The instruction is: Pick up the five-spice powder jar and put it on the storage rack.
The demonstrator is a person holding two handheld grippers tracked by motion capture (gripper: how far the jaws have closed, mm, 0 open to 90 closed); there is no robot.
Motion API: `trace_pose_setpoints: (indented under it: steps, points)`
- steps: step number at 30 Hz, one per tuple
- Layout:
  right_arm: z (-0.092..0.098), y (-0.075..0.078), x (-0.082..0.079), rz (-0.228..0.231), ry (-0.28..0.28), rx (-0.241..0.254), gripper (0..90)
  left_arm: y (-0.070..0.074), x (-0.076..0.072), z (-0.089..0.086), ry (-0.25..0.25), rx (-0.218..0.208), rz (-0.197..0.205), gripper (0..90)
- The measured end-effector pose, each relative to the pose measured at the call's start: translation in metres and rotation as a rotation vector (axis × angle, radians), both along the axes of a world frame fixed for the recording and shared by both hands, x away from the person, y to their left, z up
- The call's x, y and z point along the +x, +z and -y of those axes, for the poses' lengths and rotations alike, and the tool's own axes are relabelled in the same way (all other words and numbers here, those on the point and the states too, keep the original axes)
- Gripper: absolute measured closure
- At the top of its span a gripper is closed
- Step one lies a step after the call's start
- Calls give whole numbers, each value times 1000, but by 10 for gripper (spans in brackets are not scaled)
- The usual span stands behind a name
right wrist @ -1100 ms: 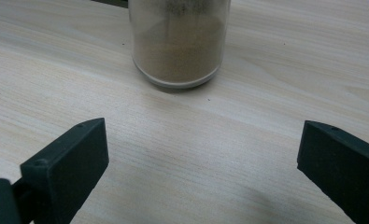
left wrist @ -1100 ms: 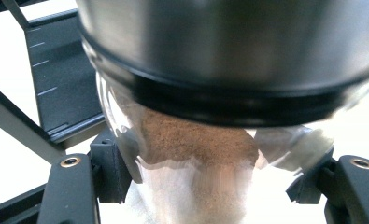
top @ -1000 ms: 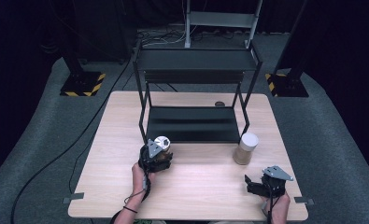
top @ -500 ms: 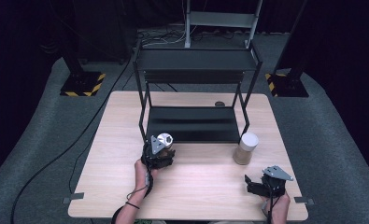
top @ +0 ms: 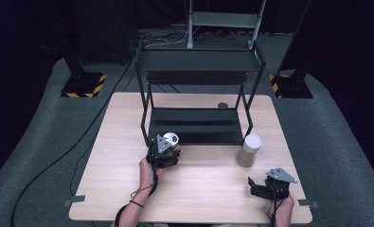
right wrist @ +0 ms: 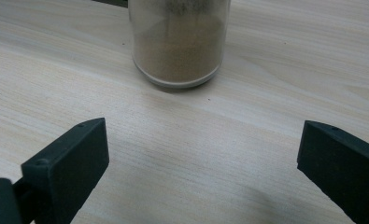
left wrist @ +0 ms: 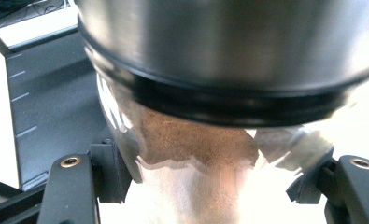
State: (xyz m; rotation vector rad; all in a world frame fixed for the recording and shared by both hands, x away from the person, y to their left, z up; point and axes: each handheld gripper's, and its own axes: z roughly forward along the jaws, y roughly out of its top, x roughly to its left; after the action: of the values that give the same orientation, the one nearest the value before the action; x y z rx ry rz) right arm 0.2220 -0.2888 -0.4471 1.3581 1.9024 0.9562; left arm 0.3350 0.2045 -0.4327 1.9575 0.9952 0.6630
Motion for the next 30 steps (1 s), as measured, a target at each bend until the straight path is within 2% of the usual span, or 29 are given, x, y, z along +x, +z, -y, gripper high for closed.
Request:
trace_pose_setpoints:
  steps: [25,30]
  points:
    - [1,0,-1,4,2,6,11,15,23,18,-24,12,22,311]
    - [1,0,-1,3,3,3,11,16,29,21,-22,5,16,311]
